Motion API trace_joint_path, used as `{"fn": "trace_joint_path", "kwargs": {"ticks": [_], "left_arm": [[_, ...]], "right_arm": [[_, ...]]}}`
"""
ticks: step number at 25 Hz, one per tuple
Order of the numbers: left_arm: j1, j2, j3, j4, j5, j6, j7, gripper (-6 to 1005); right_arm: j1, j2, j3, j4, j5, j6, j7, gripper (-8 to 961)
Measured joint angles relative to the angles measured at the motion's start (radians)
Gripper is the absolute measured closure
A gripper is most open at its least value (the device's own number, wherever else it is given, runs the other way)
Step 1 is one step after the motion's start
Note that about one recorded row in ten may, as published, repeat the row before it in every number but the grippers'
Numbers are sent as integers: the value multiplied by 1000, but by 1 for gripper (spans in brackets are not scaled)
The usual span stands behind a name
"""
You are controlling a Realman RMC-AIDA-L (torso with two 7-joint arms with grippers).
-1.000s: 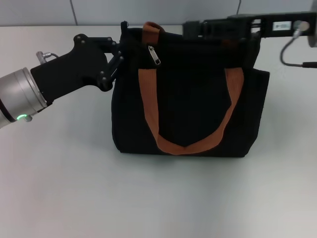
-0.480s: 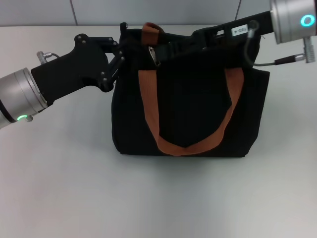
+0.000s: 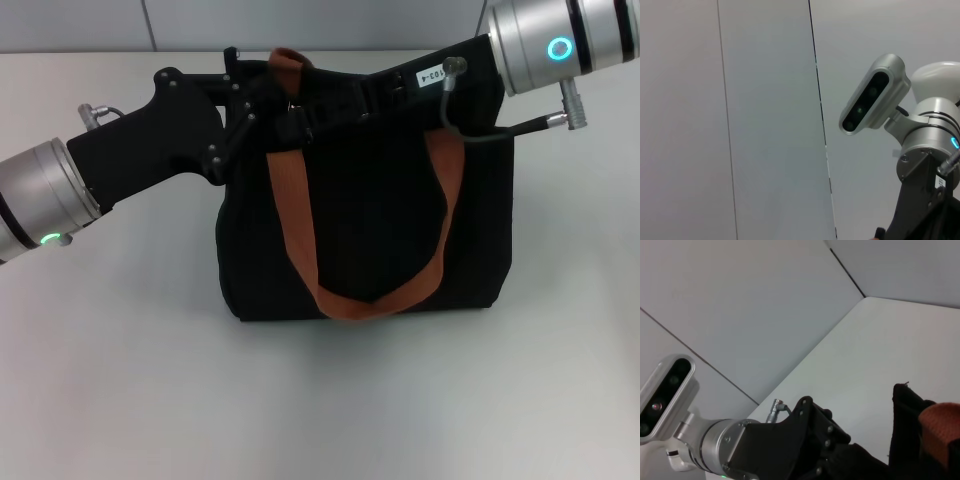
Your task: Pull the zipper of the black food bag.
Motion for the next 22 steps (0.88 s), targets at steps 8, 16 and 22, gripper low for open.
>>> {"fn": "trace_joint_path", "kwargs": {"ticks": [8, 16, 22], "left_arm": [[-6, 1, 1, -3, -11, 3, 1, 930], [11, 3, -5, -3, -13, 4, 1, 924], [13, 3, 2, -3, -14, 5, 1, 919]], "right_arm": [[-1, 5, -12, -6, -1, 3, 9, 529], [-14, 6, -13, -16, -2, 30, 1, 604], [-15, 9, -14, -19, -2, 33, -31, 716]]}}
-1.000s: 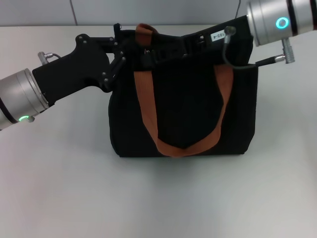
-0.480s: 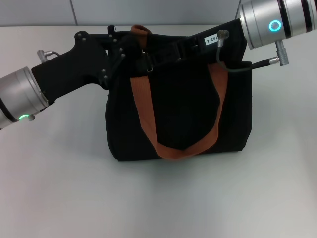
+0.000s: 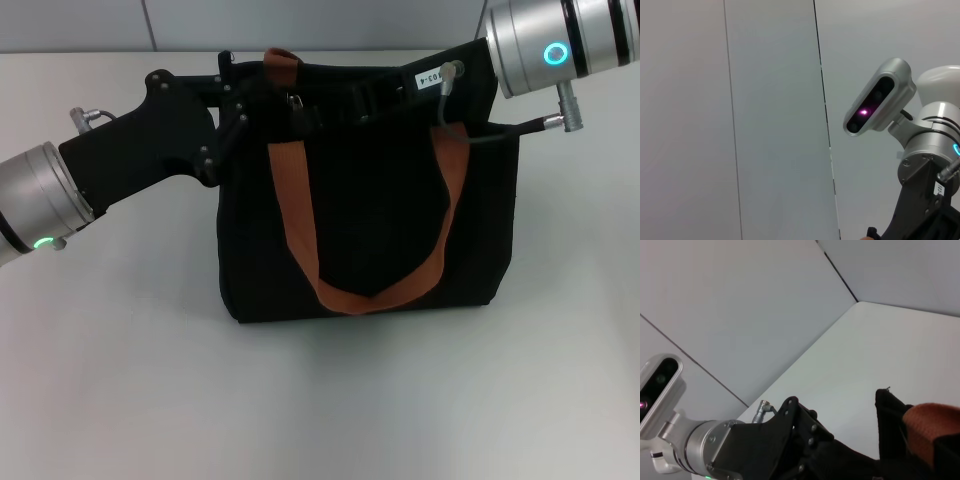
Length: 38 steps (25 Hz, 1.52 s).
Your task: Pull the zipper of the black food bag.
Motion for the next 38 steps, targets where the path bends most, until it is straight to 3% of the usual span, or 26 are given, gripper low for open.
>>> {"fn": "trace_joint_path", "kwargs": {"ticks": [3, 7, 13, 24, 29, 32, 35, 38], "left_arm": [[0, 0, -1, 0, 0, 1, 0, 917], [1, 0, -6, 0, 0, 1, 0, 914], [1, 2, -9, 0, -6, 2, 0, 909], [4, 4, -14, 8, -13, 0, 0, 900], [5, 4, -22, 9, -13, -3, 0, 897], [6, 5, -23, 9, -14, -1, 0, 894], [7, 5, -23, 8, -14, 2, 0, 892], [7, 5, -23, 5, -14, 1, -5, 890]], "right_arm": [[0, 2, 0, 0, 0, 0, -18, 772], [-1, 2, 0, -3, -3, 9, -29, 946], [-19, 2, 1, -48, -26, 11, -9, 953], [-238, 1, 21, -381, -88, -28, 147, 954], [-311, 4, 93, -450, -117, -64, 165, 954], [-340, 7, 162, -443, -41, -113, 116, 955], [-384, 10, 210, -405, 142, -145, -22, 955], [-432, -1, 234, -269, 361, -210, -261, 955]]}}
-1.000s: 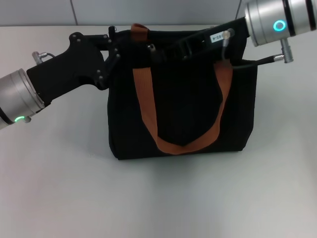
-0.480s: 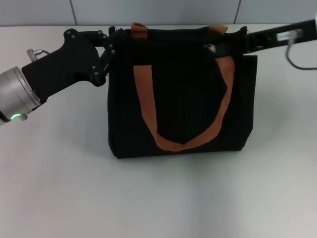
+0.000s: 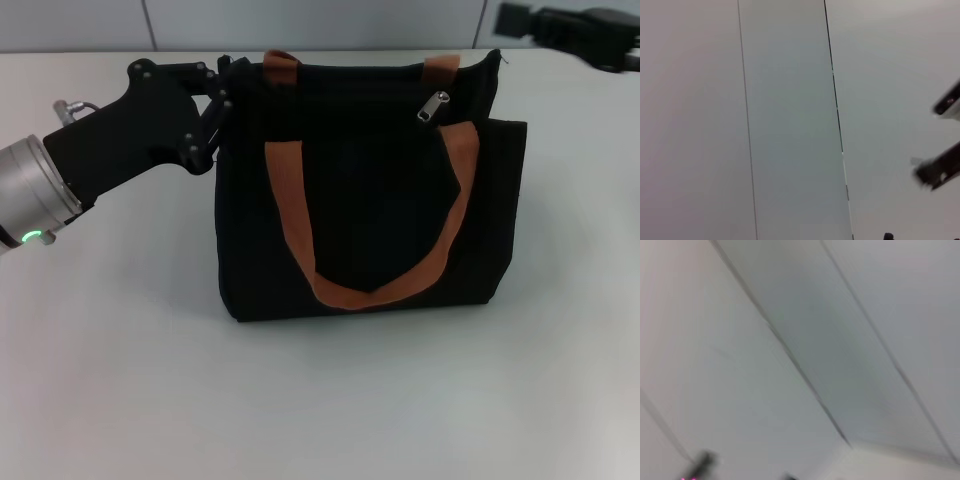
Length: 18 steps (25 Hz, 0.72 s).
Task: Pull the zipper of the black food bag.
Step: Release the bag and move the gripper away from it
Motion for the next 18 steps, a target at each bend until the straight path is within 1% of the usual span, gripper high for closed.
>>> {"fn": "trace_joint_path", "kwargs": {"ticks": [1, 2, 3, 4, 5, 7, 8, 9, 10, 11, 16, 18], "left_arm": [[0, 0, 0, -1, 0, -1, -2, 889], [0, 0, 0, -2, 0, -4, -5, 888], [0, 0, 0, -4, 0, -5, -6, 887], [0, -1, 0, -7, 0, -6, -7, 886], [0, -1, 0, -9, 0, -7, -8, 886], [0, -1, 0, -14, 0, -10, -14, 884], [0, -1, 0, -14, 0, -13, -18, 883], [0, -1, 0, -14, 0, -18, -24, 883], [1, -1, 1, -14, 0, -24, -30, 882], [1, 0, 1, -14, 1, -29, -38, 881], [7, 6, 5, -12, 5, -43, -89, 877], [14, 8, 8, -7, 7, -44, -102, 876]], "right_arm": [[-11, -12, 2, 67, 75, -44, -92, 933], [-30, -32, 5, 200, 182, -130, -291, 912], [-30, -32, 5, 200, 182, -130, -291, 890], [-42, -39, 11, 266, 217, -170, -403, 869], [-51, -39, 15, 308, 233, -193, -472, 847], [-73, -39, 19, 372, 234, -231, -612, 764], [-92, -35, -1, 397, 192, -262, -720, 723], [-92, -35, -1, 397, 192, -262, -720, 681], [-103, -26, -18, 404, 118, -281, -789, 640], [-103, -26, -18, 404, 118, -281, -789, 608], [-112, 6, -18, 431, -102, -280, -923, 446], [-117, 14, -16, 452, -165, -274, -994, 354]]}}
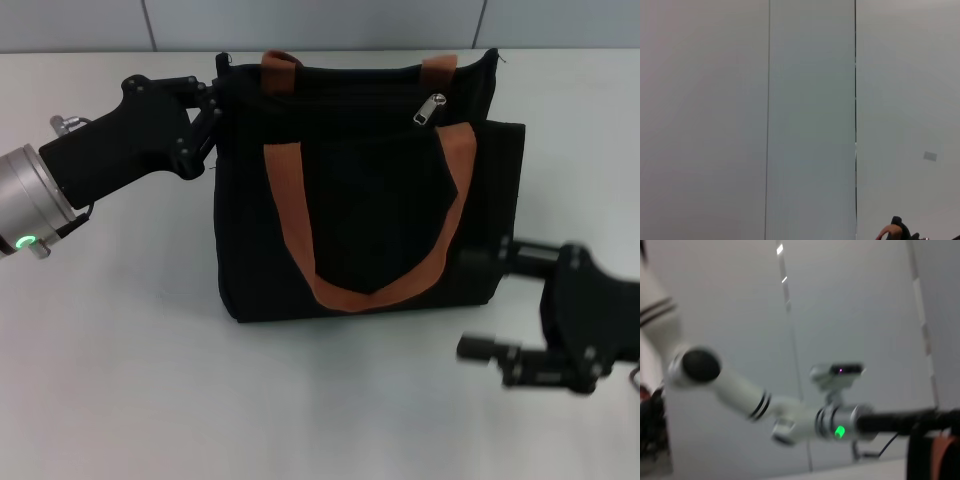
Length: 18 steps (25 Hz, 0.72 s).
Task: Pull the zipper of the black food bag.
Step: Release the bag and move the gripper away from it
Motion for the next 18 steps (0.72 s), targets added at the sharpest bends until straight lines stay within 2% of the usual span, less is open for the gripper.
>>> {"fn": "trace_joint_path", "kwargs": {"ticks": [3, 10, 18], "left_arm": [[6, 1, 0, 2, 1, -1, -10, 873], [10, 1, 0, 3, 2, -18, -12, 868], [16, 1, 2, 5, 4, -17, -23, 862]], "right_arm": [[-11, 11, -4, 20, -53, 43, -73, 215], [-12, 28, -10, 57, -143, 190, -121, 174], [-7, 30, -4, 79, -151, 201, -141, 151]]}}
